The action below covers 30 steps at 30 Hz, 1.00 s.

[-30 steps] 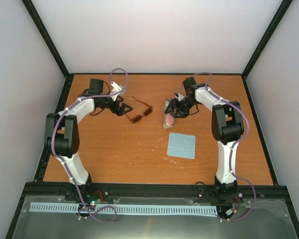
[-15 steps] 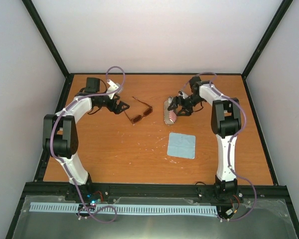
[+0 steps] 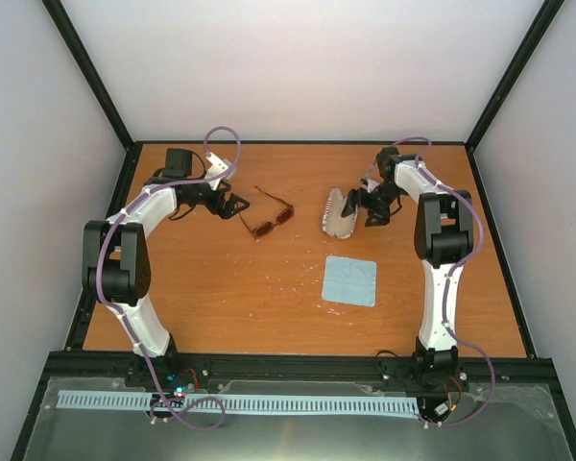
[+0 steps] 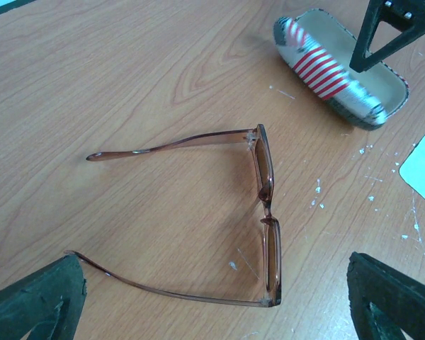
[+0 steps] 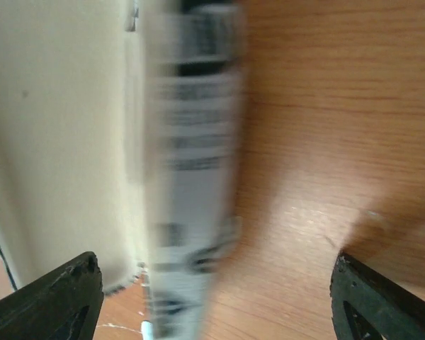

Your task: Organize the sunglasses

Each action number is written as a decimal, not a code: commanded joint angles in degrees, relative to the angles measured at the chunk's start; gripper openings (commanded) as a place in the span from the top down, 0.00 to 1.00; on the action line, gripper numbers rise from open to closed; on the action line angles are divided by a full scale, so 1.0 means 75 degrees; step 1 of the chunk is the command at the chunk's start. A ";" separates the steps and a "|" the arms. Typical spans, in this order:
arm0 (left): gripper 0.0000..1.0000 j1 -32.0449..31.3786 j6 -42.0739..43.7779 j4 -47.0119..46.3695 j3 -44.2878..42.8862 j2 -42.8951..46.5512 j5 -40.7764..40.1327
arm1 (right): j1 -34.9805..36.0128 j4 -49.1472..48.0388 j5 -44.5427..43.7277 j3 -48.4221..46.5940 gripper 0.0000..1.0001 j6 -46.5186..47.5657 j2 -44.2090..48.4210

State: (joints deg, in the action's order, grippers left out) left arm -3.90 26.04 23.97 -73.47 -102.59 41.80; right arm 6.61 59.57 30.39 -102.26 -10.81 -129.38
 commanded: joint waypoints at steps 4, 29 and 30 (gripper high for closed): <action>0.01 0.0028 -0.0063 0.0021 -0.0247 0.0084 0.0154 | -0.0050 0.0610 -0.1907 0.0057 0.14 -0.0018 0.0249; 0.01 0.0028 0.0153 0.0090 -0.0059 0.0247 0.0160 | 0.1203 -0.0240 -0.1283 0.2335 0.97 -0.2076 0.1017; 0.00 0.0028 0.0168 0.0094 -0.0015 0.0325 0.0165 | 0.1236 -0.0413 -0.1270 0.2498 0.97 -0.2378 0.1115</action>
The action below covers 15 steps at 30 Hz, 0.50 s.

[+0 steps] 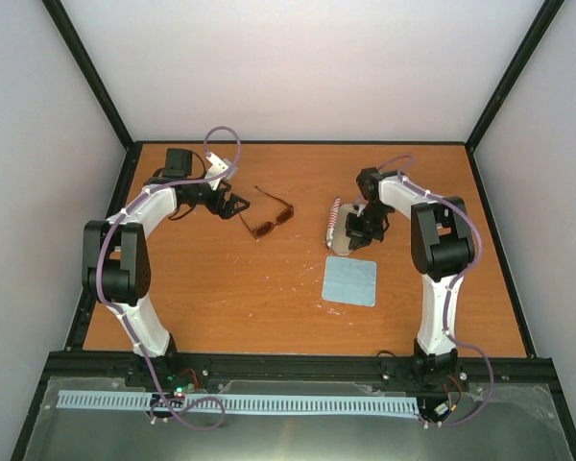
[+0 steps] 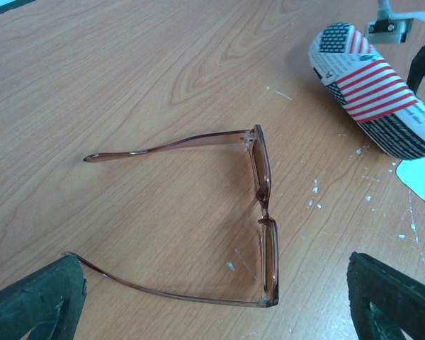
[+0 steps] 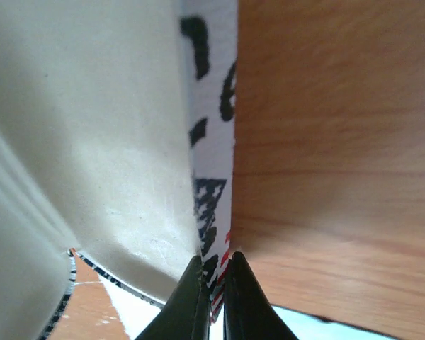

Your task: Organize the sunglasses

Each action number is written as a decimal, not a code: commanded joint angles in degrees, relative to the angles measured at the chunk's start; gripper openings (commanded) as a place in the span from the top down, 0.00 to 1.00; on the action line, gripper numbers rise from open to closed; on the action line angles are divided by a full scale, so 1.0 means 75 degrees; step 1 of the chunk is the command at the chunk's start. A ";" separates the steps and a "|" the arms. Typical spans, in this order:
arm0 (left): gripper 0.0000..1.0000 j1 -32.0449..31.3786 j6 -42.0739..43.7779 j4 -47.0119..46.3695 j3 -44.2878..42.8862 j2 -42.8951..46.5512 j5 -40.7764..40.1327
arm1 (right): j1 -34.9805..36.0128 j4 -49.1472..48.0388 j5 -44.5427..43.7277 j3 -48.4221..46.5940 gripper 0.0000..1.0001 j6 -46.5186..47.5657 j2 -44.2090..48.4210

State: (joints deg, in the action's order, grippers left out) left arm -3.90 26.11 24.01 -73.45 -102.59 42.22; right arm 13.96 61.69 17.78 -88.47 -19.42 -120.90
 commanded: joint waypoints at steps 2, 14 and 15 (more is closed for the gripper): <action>0.00 0.0028 0.0222 0.0110 0.0057 0.0405 0.0129 | 0.0268 -0.1190 0.0586 0.0917 0.97 -0.2038 0.0193; 0.00 0.0233 0.0359 -0.0113 0.0545 0.0917 0.0181 | 0.0373 -0.5828 -0.0574 0.2809 0.97 -0.8088 0.1621; 0.00 0.0247 0.0367 -0.0119 0.0557 0.0943 0.0173 | 0.0371 -0.6180 -0.0717 0.2850 0.97 -0.8415 0.1610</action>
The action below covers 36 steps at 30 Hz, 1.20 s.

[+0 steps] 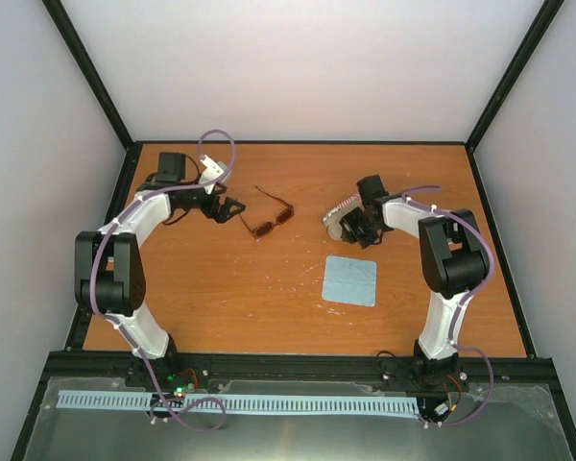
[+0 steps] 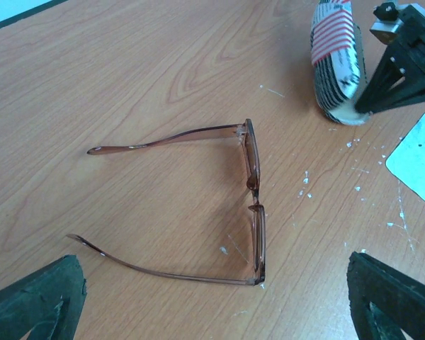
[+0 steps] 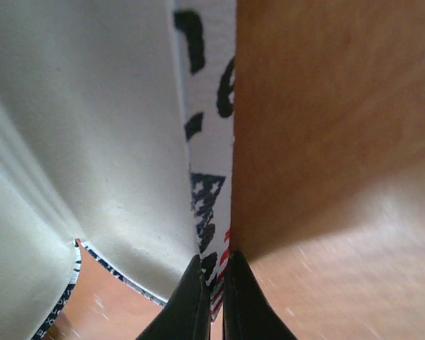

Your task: Organize the sunglasses

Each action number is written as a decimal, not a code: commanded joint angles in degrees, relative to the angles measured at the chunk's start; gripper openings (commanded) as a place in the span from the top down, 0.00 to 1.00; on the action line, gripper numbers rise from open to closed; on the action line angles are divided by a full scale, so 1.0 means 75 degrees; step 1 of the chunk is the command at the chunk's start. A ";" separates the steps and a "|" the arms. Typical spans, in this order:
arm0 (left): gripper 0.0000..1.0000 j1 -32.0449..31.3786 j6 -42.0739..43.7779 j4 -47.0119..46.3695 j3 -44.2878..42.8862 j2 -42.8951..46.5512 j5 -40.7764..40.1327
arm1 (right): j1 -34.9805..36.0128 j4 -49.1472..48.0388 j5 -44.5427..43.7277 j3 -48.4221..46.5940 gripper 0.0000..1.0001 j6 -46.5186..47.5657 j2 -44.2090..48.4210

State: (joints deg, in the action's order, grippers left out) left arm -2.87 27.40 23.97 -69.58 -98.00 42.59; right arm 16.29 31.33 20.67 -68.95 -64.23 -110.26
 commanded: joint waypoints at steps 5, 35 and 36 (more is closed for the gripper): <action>0.00 0.0204 0.0216 -0.0102 0.0068 0.0427 0.0039 | 0.0065 -0.4439 -0.1528 0.0889 0.97 -0.4313 -0.0131; 0.01 0.0409 0.0241 -0.0368 0.0245 0.0556 0.0018 | 0.0602 -0.2324 -0.0056 -0.0130 0.57 -0.5369 -0.0354; 0.01 0.0401 0.0229 -0.0381 0.0244 0.0566 0.0023 | 0.0599 -0.2150 -0.0033 -0.0195 0.53 -0.5197 -0.0225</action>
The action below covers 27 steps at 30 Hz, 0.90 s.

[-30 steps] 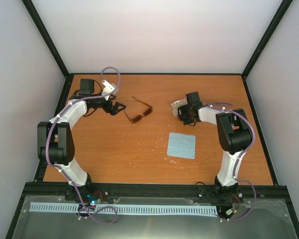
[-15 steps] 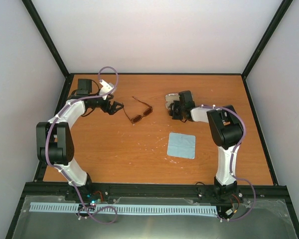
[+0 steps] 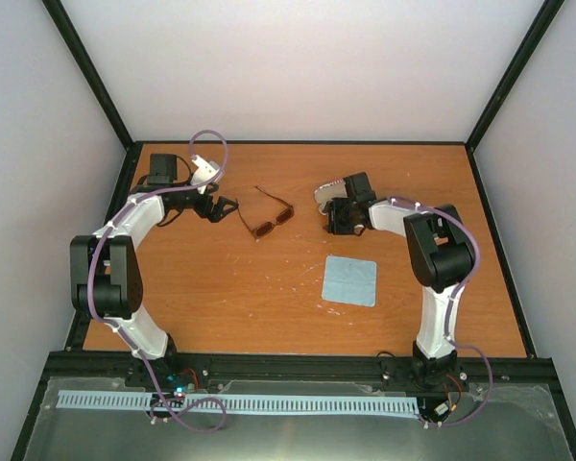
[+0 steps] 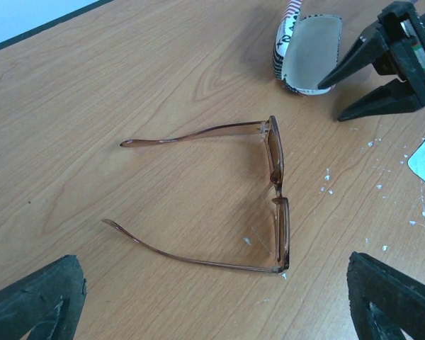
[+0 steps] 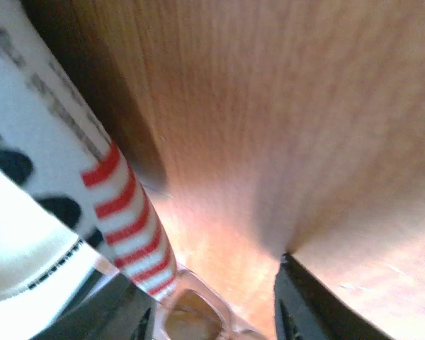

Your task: Organize the sunglasses

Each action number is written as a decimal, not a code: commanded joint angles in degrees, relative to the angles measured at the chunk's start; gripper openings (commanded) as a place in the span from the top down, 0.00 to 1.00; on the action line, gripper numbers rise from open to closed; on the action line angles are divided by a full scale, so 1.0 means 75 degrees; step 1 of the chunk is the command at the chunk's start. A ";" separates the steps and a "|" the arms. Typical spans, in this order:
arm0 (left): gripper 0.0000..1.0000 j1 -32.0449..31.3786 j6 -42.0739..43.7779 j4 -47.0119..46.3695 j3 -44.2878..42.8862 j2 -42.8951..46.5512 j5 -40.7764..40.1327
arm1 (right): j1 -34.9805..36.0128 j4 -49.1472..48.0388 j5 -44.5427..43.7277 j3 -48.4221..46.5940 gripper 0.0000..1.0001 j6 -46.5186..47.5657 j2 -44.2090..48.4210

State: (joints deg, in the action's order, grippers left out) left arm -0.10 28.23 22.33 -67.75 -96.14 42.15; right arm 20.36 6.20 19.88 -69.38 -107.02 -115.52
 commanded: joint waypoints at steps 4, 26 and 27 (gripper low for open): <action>0.00 0.0037 0.0119 -0.0190 -0.0035 0.0285 0.0107 | 0.0063 0.1738 0.0130 -0.0182 0.46 0.1066 0.1223; 0.00 0.0037 -0.0059 -0.0264 -0.0082 0.0217 0.0021 | -0.2069 0.6099 -0.2303 -0.6199 0.97 0.7680 -0.0753; 0.01 0.0037 -0.0024 -0.0233 -0.0065 0.0216 -0.0003 | -0.2080 0.6539 -0.2439 -0.7374 0.97 0.8080 -0.1474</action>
State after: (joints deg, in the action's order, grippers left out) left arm -0.10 27.77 21.06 -67.70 -95.70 42.13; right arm 5.82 43.24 7.99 -103.85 -63.09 -112.16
